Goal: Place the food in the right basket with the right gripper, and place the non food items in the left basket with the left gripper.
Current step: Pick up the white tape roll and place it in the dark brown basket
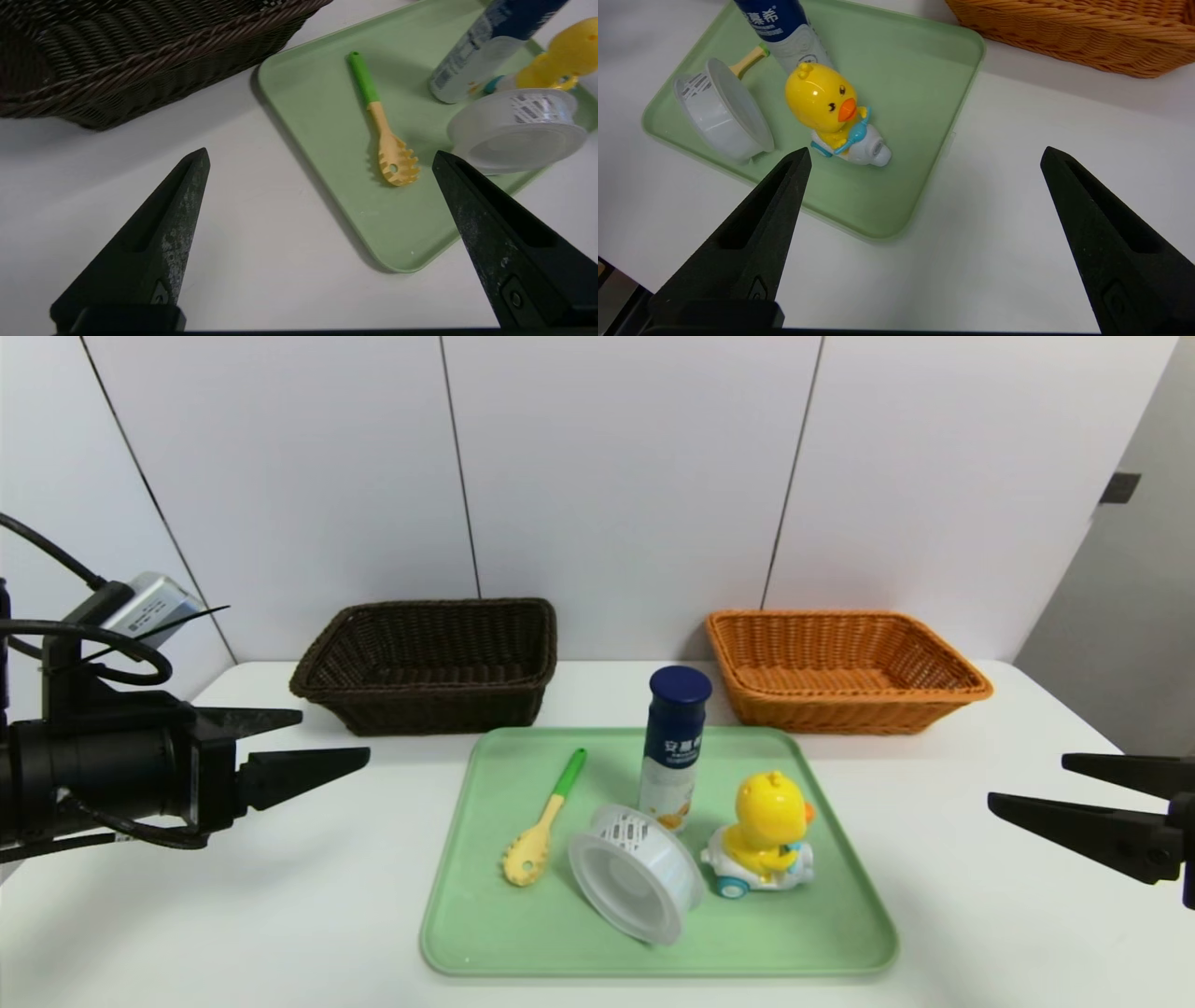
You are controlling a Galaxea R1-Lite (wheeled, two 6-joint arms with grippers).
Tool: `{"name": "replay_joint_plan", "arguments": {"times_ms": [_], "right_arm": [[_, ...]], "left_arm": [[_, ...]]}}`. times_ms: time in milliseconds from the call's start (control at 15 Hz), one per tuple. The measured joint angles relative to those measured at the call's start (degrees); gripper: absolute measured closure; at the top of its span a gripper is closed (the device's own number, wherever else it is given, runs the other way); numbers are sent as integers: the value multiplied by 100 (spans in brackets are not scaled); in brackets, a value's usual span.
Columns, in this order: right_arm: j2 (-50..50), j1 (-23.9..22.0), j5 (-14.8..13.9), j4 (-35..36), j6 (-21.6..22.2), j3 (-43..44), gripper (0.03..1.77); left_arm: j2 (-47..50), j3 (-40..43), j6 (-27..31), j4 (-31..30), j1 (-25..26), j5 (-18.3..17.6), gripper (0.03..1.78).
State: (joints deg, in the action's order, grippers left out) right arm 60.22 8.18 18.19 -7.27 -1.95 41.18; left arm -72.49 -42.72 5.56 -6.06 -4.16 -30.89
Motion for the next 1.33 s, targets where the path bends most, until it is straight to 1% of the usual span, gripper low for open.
{"name": "replay_joint_plan", "arguments": {"times_ms": [67,200,333,400,600,800,933,1200,1333], "right_arm": [[77,63,2,104,-2,-6,10],[223,113,11,339,5,-50,10],[312,124,11,379,6,-83,10],[339,127,6,377,5,-107,10],[375,152,11,385,-2,-135,10],[375,286,22,462,2,-76,10],[374,417,22,460,17,-2,10],[328,662,6,379,24,72,10],[279,706,-2,363,27,124,10]], "left_arm": [[-56,0,69,-144,-88,-315,12],[-229,0,210,-400,-234,-835,12],[-516,-11,433,-628,-396,-1101,12],[-689,-22,571,-736,-527,-1156,12],[-1200,-69,931,-1058,-1125,-1204,12],[-1440,-172,973,-1078,-1607,-1228,12],[-1497,-201,974,-1073,-1832,-1274,12],[-1541,-210,981,-1062,-2164,-1770,12],[-1547,-182,1058,-1056,-2319,-1830,12]]}}
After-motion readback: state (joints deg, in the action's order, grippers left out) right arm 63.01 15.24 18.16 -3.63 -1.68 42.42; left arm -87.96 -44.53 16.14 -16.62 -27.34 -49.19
